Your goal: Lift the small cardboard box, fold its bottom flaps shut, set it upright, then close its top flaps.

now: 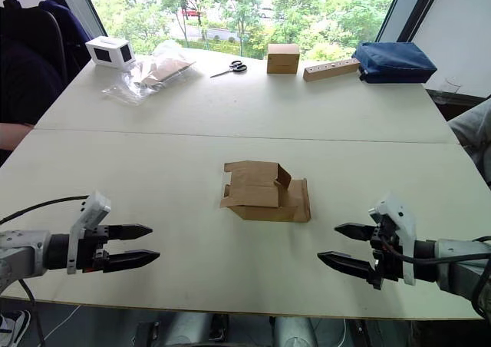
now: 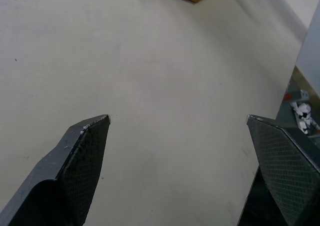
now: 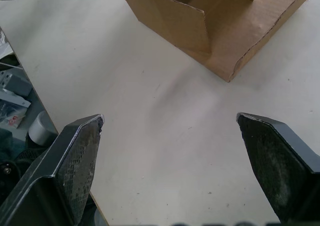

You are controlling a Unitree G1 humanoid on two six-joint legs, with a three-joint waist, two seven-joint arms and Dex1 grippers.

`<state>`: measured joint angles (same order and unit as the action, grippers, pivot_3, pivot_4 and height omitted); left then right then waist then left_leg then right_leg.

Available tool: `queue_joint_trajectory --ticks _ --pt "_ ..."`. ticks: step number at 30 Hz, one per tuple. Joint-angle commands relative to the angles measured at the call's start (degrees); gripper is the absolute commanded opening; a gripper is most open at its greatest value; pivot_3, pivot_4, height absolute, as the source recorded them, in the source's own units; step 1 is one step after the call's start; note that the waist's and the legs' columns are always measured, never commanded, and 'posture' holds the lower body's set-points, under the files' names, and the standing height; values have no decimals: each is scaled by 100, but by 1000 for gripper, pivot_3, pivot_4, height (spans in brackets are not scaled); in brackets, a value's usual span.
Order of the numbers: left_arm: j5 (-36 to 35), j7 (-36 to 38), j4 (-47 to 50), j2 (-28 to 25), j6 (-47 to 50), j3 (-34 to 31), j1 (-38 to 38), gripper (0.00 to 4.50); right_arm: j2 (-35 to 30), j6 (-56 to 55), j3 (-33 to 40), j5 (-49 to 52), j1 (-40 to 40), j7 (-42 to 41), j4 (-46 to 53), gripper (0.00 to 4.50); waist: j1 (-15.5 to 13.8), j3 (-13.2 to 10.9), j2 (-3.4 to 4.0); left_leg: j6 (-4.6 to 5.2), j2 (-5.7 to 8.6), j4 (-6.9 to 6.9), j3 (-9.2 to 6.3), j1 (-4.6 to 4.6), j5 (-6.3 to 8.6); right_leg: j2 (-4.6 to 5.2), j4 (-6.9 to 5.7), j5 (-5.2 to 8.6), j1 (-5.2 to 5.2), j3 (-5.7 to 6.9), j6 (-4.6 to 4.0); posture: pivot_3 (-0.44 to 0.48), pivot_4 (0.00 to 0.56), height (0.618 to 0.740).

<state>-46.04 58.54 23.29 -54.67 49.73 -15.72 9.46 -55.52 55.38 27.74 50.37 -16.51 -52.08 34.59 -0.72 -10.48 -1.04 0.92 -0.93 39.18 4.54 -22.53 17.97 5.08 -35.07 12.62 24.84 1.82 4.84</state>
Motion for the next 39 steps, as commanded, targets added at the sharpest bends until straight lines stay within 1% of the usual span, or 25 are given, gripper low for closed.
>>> queue_joint_trajectory --ticks 1,3,8,14,17,21,22,23,25,32,35,37,39 --pt "-86 -21 146 42 -53 -217 45 4481 -45 36 29 126 74 43 147 4500 0 0 0 0 0 0 0 0 0 0 0 0 0 0 0 0 150 740" --pt "-15 -112 176 34 -39 -168 56 4481 -46 4 18 93 94 48 146 4500 0 0 0 0 0 0 1 0 0 0 0 0 -1 0 0 0 150 740" --pt "-150 -164 171 87 38 -196 10 4481 42 -382 -124 -273 297 220 104 4500 2 0 0 0 1 2 1 1 0 0 0 0 -2 0 0 0 150 740" --pt "-81 -327 141 128 36 -172 -88 4481 31 -427 -212 -333 317 228 79 4500 -1 0 -1 0 0 2 0 2 -1 -3 -1 0 -4 0 0 0 150 740" --pt "-243 -293 77 169 103 -307 -54 4481 55 -458 -231 -341 337 222 65 4500 0 1 -1 0 1 3 1 3 -1 -2 -1 0 -6 0 0 0 150 740" --pt "-230 -258 34 168 102 -341 -26 4481 60 -485 -262 -396 359 244 50 4500 0 1 0 0 1 3 0 4 -1 -3 -3 0 -6 0 0 0 150 740" --pt "-325 -206 31 167 156 -375 -16 4481 50 -483 -273 -410 359 244 51 4500 1 1 0 -1 1 3 0 5 -1 -3 -4 0 -6 0 0 0 150 740" --pt "-574 -272 -6 237 320 -476 -103 4481 55 -484 -282 -412 367 243 48 4500 1 1 0 -1 1 3 0 5 -1 -3 -4 0 -6 0 0 0 150 740" --pt "-696 -379 -53 295 418 -537 -211 4481 75 -484 -301 -411 400 257 27 4500 1 1 -1 -1 1 3 0 5 -1 -3 -4 0 -7 0 0 0 150 740" --pt "-299 -494 -157 289 215 -373 -217 4481 102 -529 -365 -422 534 297 -39 4500 3 2 -1 -1 1 5 0 9 -2 -4 -6 0 -11 0 1 0 150 740" --pt "-131 -565 -214 292 115 -324 -315 4481 122 -554 -379 -419 573 322 -72 4500 1 2 -2 -2 1 5 0 10 -2 -5 -6 0 -11 0 1 0 150 740" --pt "-250 -550 -286 294 213 -380 -468 4481 106 -546 -391 -408 613 329 -88 4500 -7 2 -2 -2 1 5 0 10 -2 -4 -6 0 -13 0 1 0 150 740" --pt "-690 -690 -719 309 719 -514 -1072 4481 79 -486 -281 -283 760 333 -132 4500 -17 2 -3 -2 1 6 -1 10 -2 -4 -6 -1 -14 1 1 0 150 740"
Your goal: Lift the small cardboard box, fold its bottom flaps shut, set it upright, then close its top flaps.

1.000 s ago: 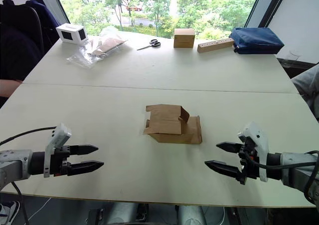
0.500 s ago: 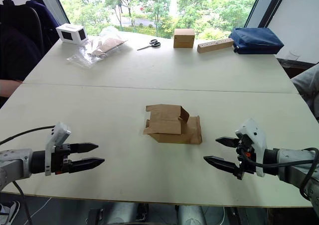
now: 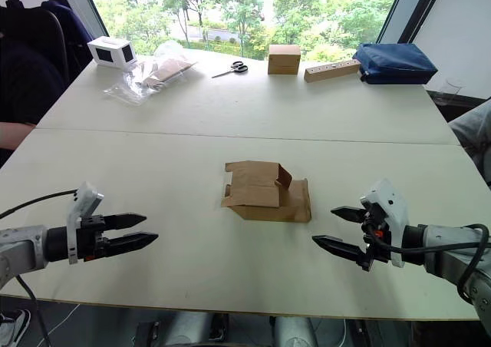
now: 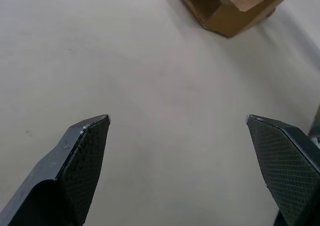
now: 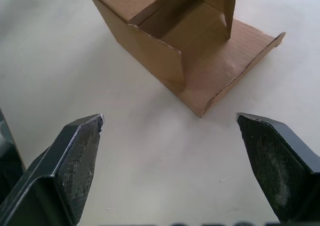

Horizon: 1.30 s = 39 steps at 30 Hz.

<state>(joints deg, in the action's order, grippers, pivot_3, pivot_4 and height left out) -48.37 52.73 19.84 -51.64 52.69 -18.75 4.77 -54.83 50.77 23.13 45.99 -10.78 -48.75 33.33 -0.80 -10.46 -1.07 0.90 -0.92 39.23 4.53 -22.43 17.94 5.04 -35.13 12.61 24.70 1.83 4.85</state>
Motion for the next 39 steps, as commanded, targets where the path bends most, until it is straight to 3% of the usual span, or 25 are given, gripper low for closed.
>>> queue_joint_trajectory --ticks 1,5,8,13,27,39 --pt "-801 -119 -648 8 841 -187 -1045 4481 -13 -4 262 231 270 3 22 4500 -8 1 -3 -1 1 4 -3 1 -1 0 -3 0 -2 2 0 0 150 740" --pt "-2258 -530 -1645 388 2292 -332 -2385 4481 -84 115 321 461 526 86 234 4500 4 3 -2 0 1 10 -7 6 -2 -4 -7 -1 -12 3 2 0 150 740" --pt "-2037 -551 -1984 861 2813 595 -3160 4481 -15 158 118 576 905 561 837 4500 36 5 -11 1 4 10 -8 9 -2 -4 -13 -15 -15 2 27 0 150 740" --pt "-1672 -599 -3102 1707 3111 1190 -4052 4481 -42 228 -276 249 1004 1245 1504 4500 9 8 -25 -7 11 10 -15 8 -7 -13 -18 -14 -16 5 27 0 150 740" --pt "-645 -67 -4265 2736 2579 1844 -4733 4481 -40 768 -201 677 1109 2225 2099 4500 7 9 -27 -8 8 14 -15 5 -8 -8 -16 -5 -15 0 8 0 150 740" --pt "57 389 -5164 3336 2014 1894 -5125 4481 -76 772 107 784 894 2414 2064 4500 5 9 -29 -4 9 14 -16 2 -7 -5 -12 -6 -15 1 10 0 150 740"
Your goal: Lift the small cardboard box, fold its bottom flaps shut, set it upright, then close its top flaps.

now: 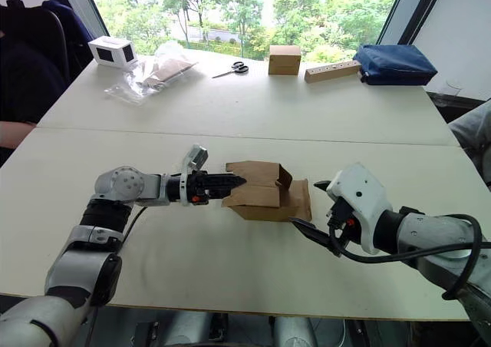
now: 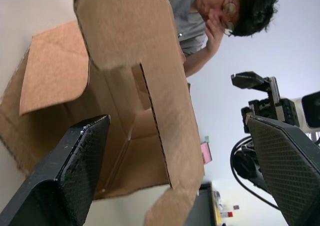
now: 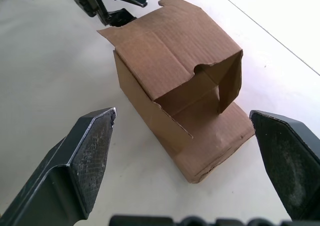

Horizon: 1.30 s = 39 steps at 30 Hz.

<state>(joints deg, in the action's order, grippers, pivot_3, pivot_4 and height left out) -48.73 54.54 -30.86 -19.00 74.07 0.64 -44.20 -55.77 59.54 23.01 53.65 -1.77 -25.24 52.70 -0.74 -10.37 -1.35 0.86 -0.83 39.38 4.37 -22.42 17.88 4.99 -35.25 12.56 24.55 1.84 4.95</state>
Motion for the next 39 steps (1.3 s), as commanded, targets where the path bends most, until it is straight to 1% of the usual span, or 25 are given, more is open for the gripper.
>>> queue_joint_trajectory --ticks 1,5,7,8,17,18,22,24,26,27,29,30,32,33,35,39 --pt "141 266 -153 99 -152 -38 -269 4481 28 -119 119 6 -31 73 126 4500 -1 0 0 0 0 0 0 0 0 0 0 0 0 0 0 0 150 740" --pt "344 484 -339 162 -258 53 -377 4481 76 -188 163 -51 -203 101 166 4500 -1 0 0 1 0 0 -1 0 1 -1 0 -3 0 0 6 0 150 740" --pt "428 549 -394 212 -297 61 -418 3987 112 -248 209 -81 -332 102 190 4500 -1 0 0 1 0 0 0 -1 1 0 0 -4 0 0 7 0 150 740" --pt "458 573 -415 228 -301 55 -434 3831 126 -272 223 -92 -380 105 203 4500 -1 0 0 1 0 0 0 -1 1 0 0 -4 0 0 7 0 150 740" --pt "663 821 -440 286 -258 82 -486 261 161 -450 297 -119 -619 126 234 4500 -1 0 0 1 0 0 -2 -1 1 -1 0 -6 0 0 12 0 150 740" --pt "676 826 -444 302 -247 75 -487 30 158 -461 329 -110 -660 110 230 4500 -1 0 0 1 0 0 -2 -1 1 -1 0 -6 0 0 11 0 150 740" --pt "718 849 -423 346 -211 50 -468 30 133 -497 403 -89 -750 65 221 4500 -2 0 0 2 0 0 -2 -1 1 0 1 -6 0 0 11 0 150 740" --pt "631 1025 -129 267 -251 40 -357 30 130 -504 468 -34 -785 20 206 4500 -1 0 -1 2 0 0 -2 -1 1 0 0 -6 0 0 11 0 150 740" --pt "511 1156 137 36 -231 -122 -320 30 379 -582 613 386 -606 201 88 4500 0 -1 -2 2 0 0 -3 -1 1 -1 1 -6 0 0 11 0 150 740" --pt "483 1245 306 -133 -345 -229 -377 30 644 -713 720 720 -457 375 -121 4500 9 1 1 1 -1 0 -3 -1 1 -1 1 -6 0 0 11 0 150 740" --pt "478 1383 554 -337 -546 -338 -485 30 951 -875 843 1109 -253 571 -440 4500 23 -7 -16 1 -6 0 -3 0 1 -6 -1 -6 1 0 11 0 150 740" --pt "488 1564 782 -521 -767 -380 -597 30 1246 -1041 819 1394 39 816 -703 4500 15 -6 -14 0 -10 0 -3 1 0 -9 -2 -7 1 -1 10 0 150 740" --pt "550 1791 1087 -760 -1123 -408 -741 30 1623 -1267 715 1728 523 1206 -1062 4500 28 -8 -20 0 -12 0 -3 1 0 -8 -2 -6 2 0 8 0 150 740" --pt "631 1826 1248 -912 -1359 -433 -829 4 1888 -1410 560 1784 950 1515 -1256 4241 29 -8 -16 -1 -11 0 -2 1 0 -8 -2 -5 3 -1 4 0 150 740" --pt "674 1830 1441 -1107 -1578 -477 -934 0 2186 -1554 342 1837 1489 1868 -1445 3685 5 -4 -6 -2 -7 0 2 -1 -1 0 -3 -1 7 -1 -3 0 150 740" --pt "538 1961 1768 -1448 -1656 -622 -1064 0 2476 -1717 -49 1686 2042 2118 -1667 2382 10 -2 9 2 -4 -3 2 -4 2 2 -6 -9 8 0 12 0 150 740"
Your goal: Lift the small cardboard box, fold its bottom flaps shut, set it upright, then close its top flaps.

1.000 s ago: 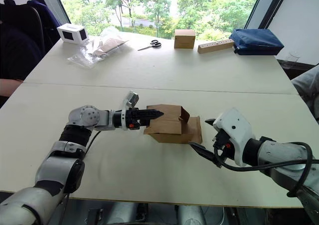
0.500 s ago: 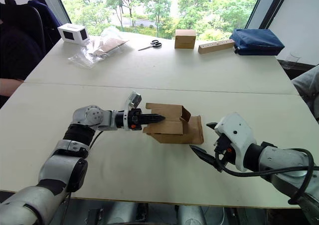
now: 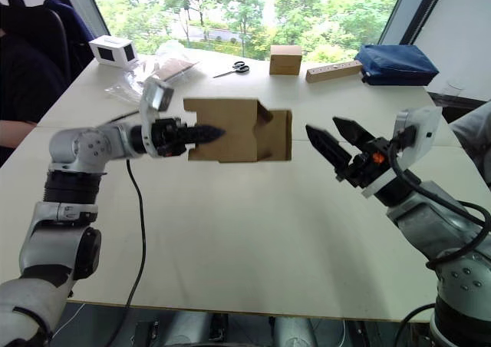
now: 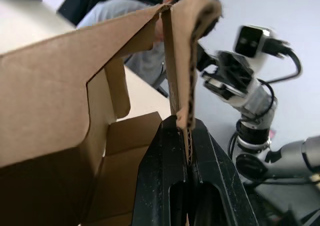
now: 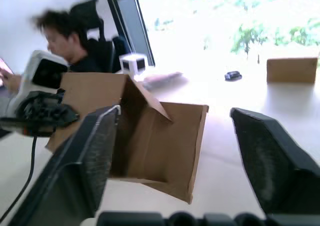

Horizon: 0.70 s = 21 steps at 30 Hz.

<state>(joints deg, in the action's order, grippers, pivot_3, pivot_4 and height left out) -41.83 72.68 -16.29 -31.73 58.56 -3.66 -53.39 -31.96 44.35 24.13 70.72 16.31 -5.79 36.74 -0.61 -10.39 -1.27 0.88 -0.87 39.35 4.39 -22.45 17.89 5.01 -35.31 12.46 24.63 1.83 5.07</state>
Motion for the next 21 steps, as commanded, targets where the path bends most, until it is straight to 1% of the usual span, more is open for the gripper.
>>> queue_joint_trajectory --ticks 1,5,6,11,21 --pt "-155 190 361 -261 -154 -208 -181 0 139 -233 -280 -125 350 196 -147 1898 -7 0 0 2 0 0 -1 -2 1 -1 1 -1 1 2 1 0 150 740" --pt "-107 386 403 -510 -369 -203 -349 0 231 -388 -617 -399 858 96 -434 291 12 -2 2 6 3 -1 5 -7 3 -2 7 -1 2 2 3 0 150 740" --pt "-95 434 395 -540 -424 -179 -410 0 211 -376 -728 -444 1021 -13 -518 62 7 -2 2 7 3 -1 6 -7 3 -2 7 -1 2 1 3 0 150 740" --pt "-77 574 330 -542 -558 -75 -559 0 168 -361 -1133 -820 1424 -319 -740 62 8 -2 1 6 1 0 2 -5 3 -7 2 -1 2 2 3 0 150 740" --pt "-110 680 458 -449 -527 77 -593 0 373 -369 -1592 -1280 1690 -699 -892 62 38 -2 2 6 0 0 3 -5 3 -8 2 -2 3 2 5 0 150 740"
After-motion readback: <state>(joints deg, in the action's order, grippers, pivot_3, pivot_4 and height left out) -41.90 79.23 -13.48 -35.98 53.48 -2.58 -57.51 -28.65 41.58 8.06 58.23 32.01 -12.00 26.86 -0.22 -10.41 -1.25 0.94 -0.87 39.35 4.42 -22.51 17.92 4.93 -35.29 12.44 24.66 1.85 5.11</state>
